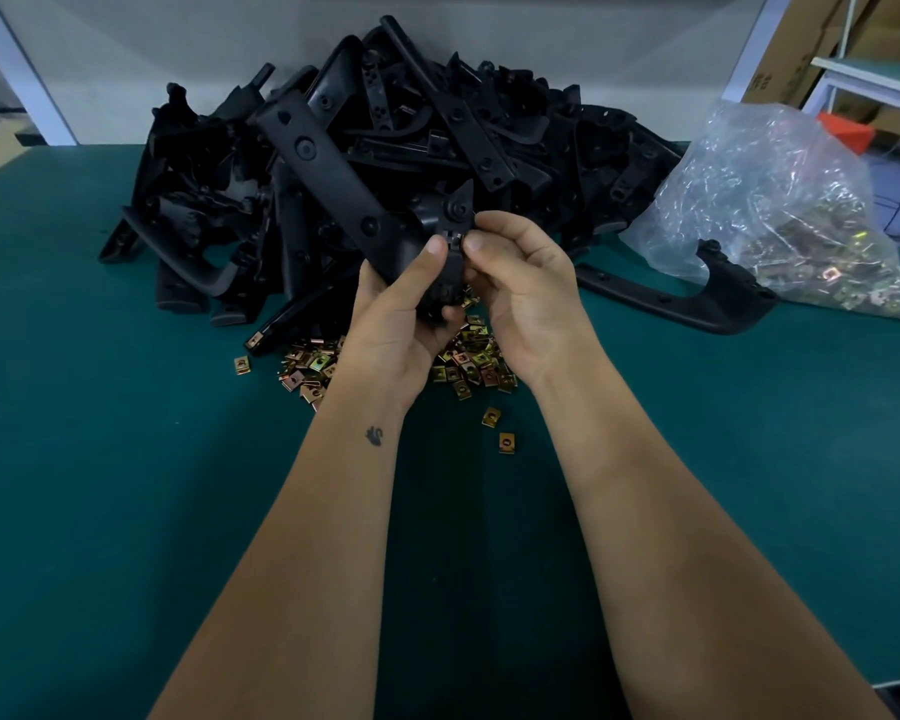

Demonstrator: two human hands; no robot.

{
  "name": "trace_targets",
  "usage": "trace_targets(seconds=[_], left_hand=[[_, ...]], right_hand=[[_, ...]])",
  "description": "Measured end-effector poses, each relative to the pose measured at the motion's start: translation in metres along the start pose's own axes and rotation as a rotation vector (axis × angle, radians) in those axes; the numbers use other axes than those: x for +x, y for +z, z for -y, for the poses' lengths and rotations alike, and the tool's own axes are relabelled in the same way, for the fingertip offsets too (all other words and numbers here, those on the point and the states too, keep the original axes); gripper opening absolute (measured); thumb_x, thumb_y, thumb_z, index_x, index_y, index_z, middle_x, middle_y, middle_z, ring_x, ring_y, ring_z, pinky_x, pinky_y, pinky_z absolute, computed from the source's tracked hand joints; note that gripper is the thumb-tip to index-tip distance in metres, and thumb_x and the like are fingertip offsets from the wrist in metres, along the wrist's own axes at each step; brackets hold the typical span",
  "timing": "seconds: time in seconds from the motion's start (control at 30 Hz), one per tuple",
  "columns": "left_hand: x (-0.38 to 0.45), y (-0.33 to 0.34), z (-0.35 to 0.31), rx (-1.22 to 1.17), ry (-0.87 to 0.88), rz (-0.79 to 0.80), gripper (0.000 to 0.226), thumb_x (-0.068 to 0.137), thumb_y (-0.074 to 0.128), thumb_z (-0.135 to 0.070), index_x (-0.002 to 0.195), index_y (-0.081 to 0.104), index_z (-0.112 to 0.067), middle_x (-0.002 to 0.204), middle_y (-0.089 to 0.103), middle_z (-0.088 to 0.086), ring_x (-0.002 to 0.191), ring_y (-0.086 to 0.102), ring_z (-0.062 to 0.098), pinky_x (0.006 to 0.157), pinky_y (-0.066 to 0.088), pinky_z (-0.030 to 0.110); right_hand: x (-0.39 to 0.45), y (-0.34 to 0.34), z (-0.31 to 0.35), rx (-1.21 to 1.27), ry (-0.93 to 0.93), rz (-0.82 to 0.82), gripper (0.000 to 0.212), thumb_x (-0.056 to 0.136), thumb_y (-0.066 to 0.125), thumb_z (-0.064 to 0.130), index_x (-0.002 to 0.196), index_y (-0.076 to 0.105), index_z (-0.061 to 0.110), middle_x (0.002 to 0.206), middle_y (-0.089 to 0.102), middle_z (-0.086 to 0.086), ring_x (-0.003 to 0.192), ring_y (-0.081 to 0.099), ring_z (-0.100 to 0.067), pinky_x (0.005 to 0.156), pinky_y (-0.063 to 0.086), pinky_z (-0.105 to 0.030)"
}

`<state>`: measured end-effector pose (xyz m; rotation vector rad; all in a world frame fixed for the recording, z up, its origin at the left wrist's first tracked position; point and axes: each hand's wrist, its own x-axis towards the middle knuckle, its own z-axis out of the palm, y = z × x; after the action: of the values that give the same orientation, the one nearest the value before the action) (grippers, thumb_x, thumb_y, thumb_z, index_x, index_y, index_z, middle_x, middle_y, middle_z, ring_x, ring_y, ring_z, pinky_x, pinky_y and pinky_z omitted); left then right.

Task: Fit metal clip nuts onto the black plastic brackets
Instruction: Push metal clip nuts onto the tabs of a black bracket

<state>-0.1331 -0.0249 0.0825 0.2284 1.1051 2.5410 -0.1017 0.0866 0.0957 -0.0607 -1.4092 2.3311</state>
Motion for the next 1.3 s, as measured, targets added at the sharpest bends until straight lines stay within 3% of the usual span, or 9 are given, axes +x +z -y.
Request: trace_targets(seconds=[0.17, 0.4, 0.73, 1.03, 1.23, 1.3], left_hand=[[0.0, -0.002, 0.0, 0.001, 0.025, 0.014, 0.025, 0.091, 0.069, -0.015, 0.112, 0.059, -0.022, 0.104, 0.071, 0.0, 0.085, 0.068, 0.012, 0.055, 0.048, 0.02], [0.001, -0.003, 0.003, -0.016, 0.031, 0.026, 0.028, 0.09, 0.07, -0.015, 0.114, 0.058, -0.021, 0.104, 0.073, 0.0, 0.086, 0.07, 0.012, 0.058, 0.049, 0.021], [0.001, -0.001, 0.007, -0.008, 0.043, 0.048, 0.038, 0.085, 0.071, -0.017, 0.12, 0.057, -0.019, 0.108, 0.073, 0.001, 0.092, 0.07, 0.013, 0.063, 0.052, 0.023], [0.003, -0.004, 0.005, 0.029, -0.006, 0.051, 0.025, 0.091, 0.069, -0.015, 0.113, 0.059, -0.02, 0.098, 0.074, -0.005, 0.084, 0.07, 0.007, 0.058, 0.05, 0.022], [0.003, 0.001, 0.008, 0.001, -0.016, 0.018, 0.02, 0.089, 0.07, -0.015, 0.107, 0.062, -0.019, 0.095, 0.073, -0.004, 0.079, 0.069, 0.007, 0.056, 0.048, 0.02], [0.003, 0.001, 0.008, -0.013, -0.014, 0.004, 0.018, 0.089, 0.071, -0.016, 0.105, 0.062, -0.018, 0.096, 0.072, -0.003, 0.077, 0.068, 0.008, 0.056, 0.049, 0.019]], right_hand=[[-0.001, 0.003, -0.001, -0.003, -0.002, -0.011, 0.017, 0.087, 0.063, -0.008, 0.096, 0.063, 0.007, 0.079, 0.067, -0.003, 0.071, 0.063, -0.009, 0.074, 0.051, -0.023], [-0.001, 0.004, -0.003, -0.005, -0.013, -0.023, 0.016, 0.086, 0.064, -0.007, 0.092, 0.064, 0.008, 0.077, 0.066, -0.004, 0.071, 0.062, -0.01, 0.074, 0.051, -0.023], [-0.005, 0.009, -0.004, 0.015, 0.029, -0.01, 0.015, 0.088, 0.065, 0.0, 0.089, 0.063, 0.015, 0.074, 0.069, 0.003, 0.07, 0.066, -0.01, 0.054, 0.047, -0.022], [0.0, 0.002, -0.001, -0.116, -0.014, 0.003, 0.016, 0.085, 0.068, -0.002, 0.096, 0.063, 0.009, 0.084, 0.069, -0.007, 0.09, 0.065, -0.022, 0.077, 0.054, -0.029], [0.003, -0.006, 0.006, -0.215, -0.047, 0.018, 0.017, 0.087, 0.068, 0.003, 0.103, 0.068, 0.009, 0.09, 0.073, -0.008, 0.09, 0.069, -0.023, 0.085, 0.056, -0.036], [0.003, -0.008, 0.008, -0.219, -0.027, -0.008, 0.012, 0.09, 0.064, 0.009, 0.1, 0.07, 0.012, 0.09, 0.074, -0.008, 0.085, 0.069, -0.02, 0.081, 0.057, -0.034]])
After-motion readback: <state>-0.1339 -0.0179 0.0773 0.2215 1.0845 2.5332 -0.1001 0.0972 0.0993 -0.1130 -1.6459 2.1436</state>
